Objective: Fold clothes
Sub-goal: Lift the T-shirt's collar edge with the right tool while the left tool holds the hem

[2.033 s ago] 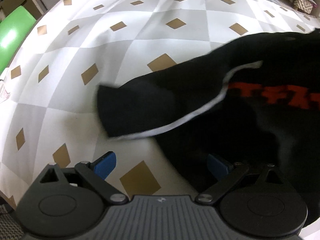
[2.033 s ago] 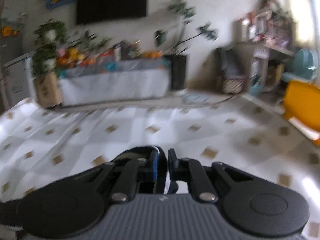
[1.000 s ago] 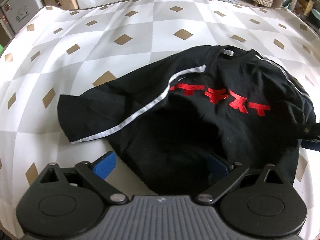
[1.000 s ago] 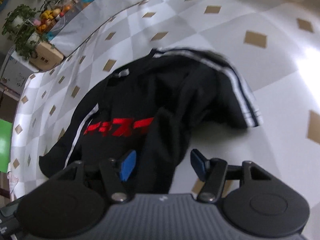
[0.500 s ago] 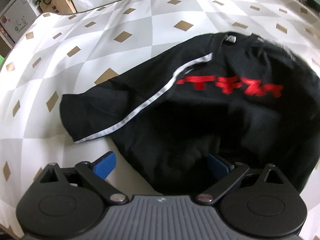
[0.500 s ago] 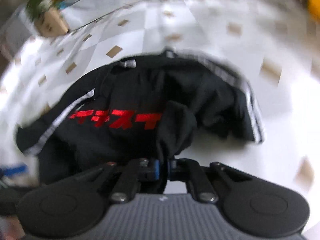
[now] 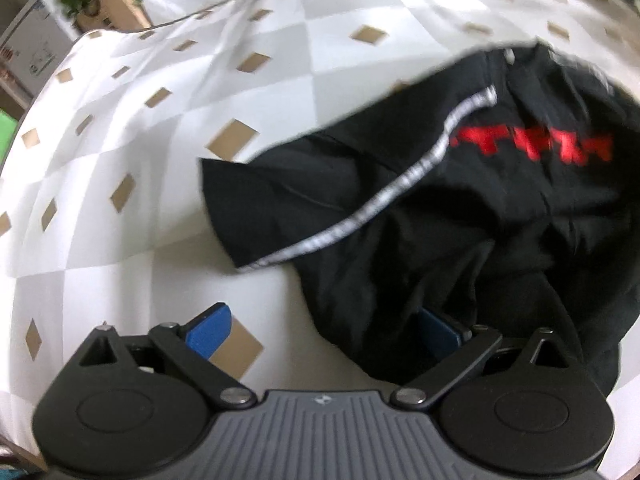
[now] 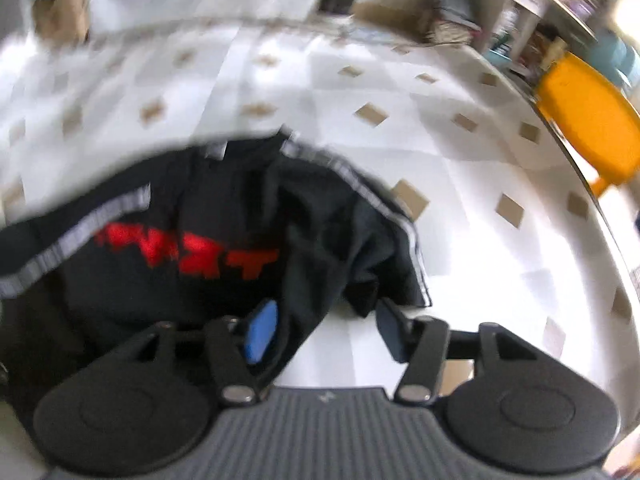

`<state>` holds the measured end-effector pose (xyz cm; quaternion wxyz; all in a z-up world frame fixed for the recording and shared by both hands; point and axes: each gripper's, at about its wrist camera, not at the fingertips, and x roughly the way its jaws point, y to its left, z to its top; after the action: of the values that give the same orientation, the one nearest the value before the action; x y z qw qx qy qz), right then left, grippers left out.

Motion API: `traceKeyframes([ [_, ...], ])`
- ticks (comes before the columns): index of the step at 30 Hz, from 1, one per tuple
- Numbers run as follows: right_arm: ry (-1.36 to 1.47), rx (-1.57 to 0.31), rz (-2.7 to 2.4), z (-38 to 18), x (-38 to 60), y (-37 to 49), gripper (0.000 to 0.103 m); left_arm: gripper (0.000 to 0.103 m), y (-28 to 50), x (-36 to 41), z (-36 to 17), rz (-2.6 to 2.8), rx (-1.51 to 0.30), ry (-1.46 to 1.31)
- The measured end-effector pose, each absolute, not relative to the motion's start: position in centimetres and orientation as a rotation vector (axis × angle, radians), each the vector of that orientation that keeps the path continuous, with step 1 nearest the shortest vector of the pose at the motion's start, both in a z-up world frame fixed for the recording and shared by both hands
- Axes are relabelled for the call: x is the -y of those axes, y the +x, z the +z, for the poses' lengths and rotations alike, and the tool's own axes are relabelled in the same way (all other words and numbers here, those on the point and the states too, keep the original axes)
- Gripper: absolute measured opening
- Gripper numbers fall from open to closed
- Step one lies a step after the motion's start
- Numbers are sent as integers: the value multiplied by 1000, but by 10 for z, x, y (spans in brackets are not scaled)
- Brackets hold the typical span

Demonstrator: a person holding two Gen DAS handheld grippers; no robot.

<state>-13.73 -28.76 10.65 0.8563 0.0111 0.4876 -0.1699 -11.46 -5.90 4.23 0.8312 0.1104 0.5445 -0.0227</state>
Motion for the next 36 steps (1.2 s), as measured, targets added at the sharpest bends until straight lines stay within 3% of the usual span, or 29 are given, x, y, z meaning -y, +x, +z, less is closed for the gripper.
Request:
traceKeyframes([
  [7,252,-877,-235,125,303,-138,58,100,-101,33,67,78,-1068,166],
  [20,551,-978,140,82,231,-76,60,100,-83,10,94,102,-991,281],
  [25,704,-1033,101,53,221,-56,61,100,-73,-13,97,163,-1018,160],
  [36,674,-1061,10,26,195,-28,61,100,-67,-26,99,173,-1035,43],
])
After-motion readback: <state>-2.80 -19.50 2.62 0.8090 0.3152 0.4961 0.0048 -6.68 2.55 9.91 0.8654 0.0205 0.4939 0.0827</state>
